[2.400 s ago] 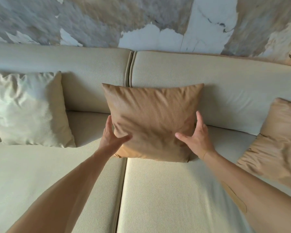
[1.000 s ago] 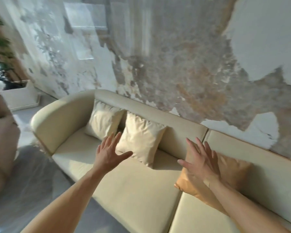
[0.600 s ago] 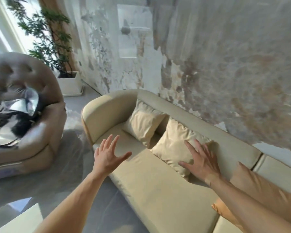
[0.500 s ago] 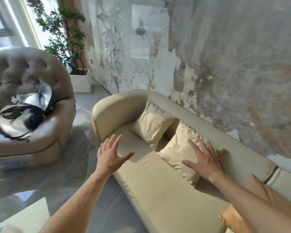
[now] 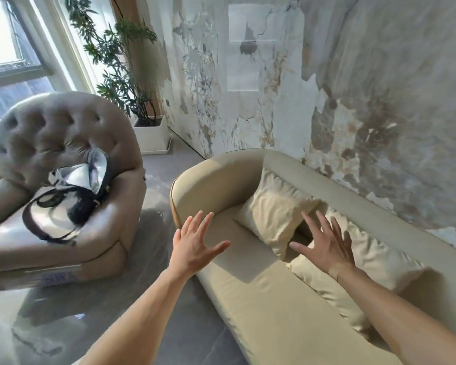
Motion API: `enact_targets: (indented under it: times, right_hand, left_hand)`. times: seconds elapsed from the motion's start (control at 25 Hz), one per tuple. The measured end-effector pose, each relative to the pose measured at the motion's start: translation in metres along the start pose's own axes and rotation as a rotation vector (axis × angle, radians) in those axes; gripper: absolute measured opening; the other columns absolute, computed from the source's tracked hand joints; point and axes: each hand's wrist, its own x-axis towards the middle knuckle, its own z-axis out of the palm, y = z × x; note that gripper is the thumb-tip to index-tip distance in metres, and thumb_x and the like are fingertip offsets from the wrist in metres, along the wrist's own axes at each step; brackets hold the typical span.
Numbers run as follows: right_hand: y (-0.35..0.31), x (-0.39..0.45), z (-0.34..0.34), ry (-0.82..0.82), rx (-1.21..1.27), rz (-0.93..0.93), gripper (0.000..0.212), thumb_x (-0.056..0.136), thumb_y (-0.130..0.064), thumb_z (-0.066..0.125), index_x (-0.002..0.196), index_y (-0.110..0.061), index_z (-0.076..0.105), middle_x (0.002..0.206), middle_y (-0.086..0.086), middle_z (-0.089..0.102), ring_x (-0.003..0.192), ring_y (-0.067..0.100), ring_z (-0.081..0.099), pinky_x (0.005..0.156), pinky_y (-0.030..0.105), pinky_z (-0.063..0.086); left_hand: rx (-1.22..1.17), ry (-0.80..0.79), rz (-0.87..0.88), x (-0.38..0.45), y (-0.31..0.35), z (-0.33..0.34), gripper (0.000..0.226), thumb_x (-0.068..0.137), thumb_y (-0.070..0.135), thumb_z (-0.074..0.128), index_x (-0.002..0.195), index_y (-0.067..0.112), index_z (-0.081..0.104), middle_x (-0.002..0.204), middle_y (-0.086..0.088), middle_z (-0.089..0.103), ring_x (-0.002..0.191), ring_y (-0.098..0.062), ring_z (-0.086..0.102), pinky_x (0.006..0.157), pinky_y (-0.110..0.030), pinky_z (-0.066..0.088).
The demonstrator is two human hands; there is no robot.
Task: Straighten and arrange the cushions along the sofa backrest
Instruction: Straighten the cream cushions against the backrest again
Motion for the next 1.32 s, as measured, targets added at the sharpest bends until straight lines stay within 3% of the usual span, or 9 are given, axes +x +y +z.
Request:
enact_targets:
  times: [0.32,0.48,0.68,0.96,1.32]
  right_hand:
    - [0.006,0.077,0.004,0.052,0.072,0.143,0.088,0.078,-0.075,0.05,0.151,-0.046,0.01,0.164,-0.004,0.003,0.149,0.027,0.002,0.116,0.056,0.013]
    - [0.03,0.091,0.012,0.093,0.114,0.279,0.087,0.077,-0.075,0.051,0.15,-0.045,0.015,0.163,-0.005,0.008,0.148,0.024,0.007,0.114,0.055,0.019]
    - [0.04,0.108,0.028,0.144,0.108,0.45,0.087,0.076,-0.075,0.053,0.15,-0.044,0.019,0.162,-0.005,0.013,0.146,0.024,0.016,0.111,0.05,0.028]
    - [-0.006,0.179,0.059,0.138,0.143,0.655,0.088,0.077,-0.069,0.059,0.151,-0.042,0.02,0.163,-0.002,0.012,0.145,0.025,0.021,0.107,0.045,0.034]
    - [-0.034,0.256,0.1,0.076,0.206,0.714,0.094,0.08,-0.064,0.061,0.152,-0.044,0.005,0.163,-0.002,0.011,0.14,0.026,0.035,0.099,0.04,0.039]
  left_hand:
    - [0.053,-0.098,0.118,0.141,-0.001,-0.001,0.105,0.066,0.092,0.033,0.156,0.04,0.016,0.166,0.007,0.012,0.153,-0.022,0.008,0.122,-0.046,0.012]
    - [0.03,-0.176,0.21,0.203,0.018,0.017,0.099,0.073,0.086,0.045,0.156,0.04,0.016,0.166,0.007,0.011,0.154,-0.02,0.006,0.122,-0.046,0.01]
    - [0.004,-0.279,0.336,0.291,0.031,0.05,0.113,0.059,0.095,0.029,0.156,0.039,0.017,0.167,0.006,0.011,0.153,-0.021,0.006,0.122,-0.046,0.01]
    - [-0.022,-0.42,0.483,0.429,0.003,0.088,0.112,0.06,0.096,0.032,0.155,0.04,0.018,0.166,0.005,0.014,0.153,-0.022,0.009,0.12,-0.045,0.012]
    - [0.001,-0.593,0.515,0.507,-0.031,0.137,0.122,0.053,0.101,0.03,0.157,0.039,0.013,0.166,0.008,0.014,0.152,-0.018,0.011,0.117,-0.049,0.026]
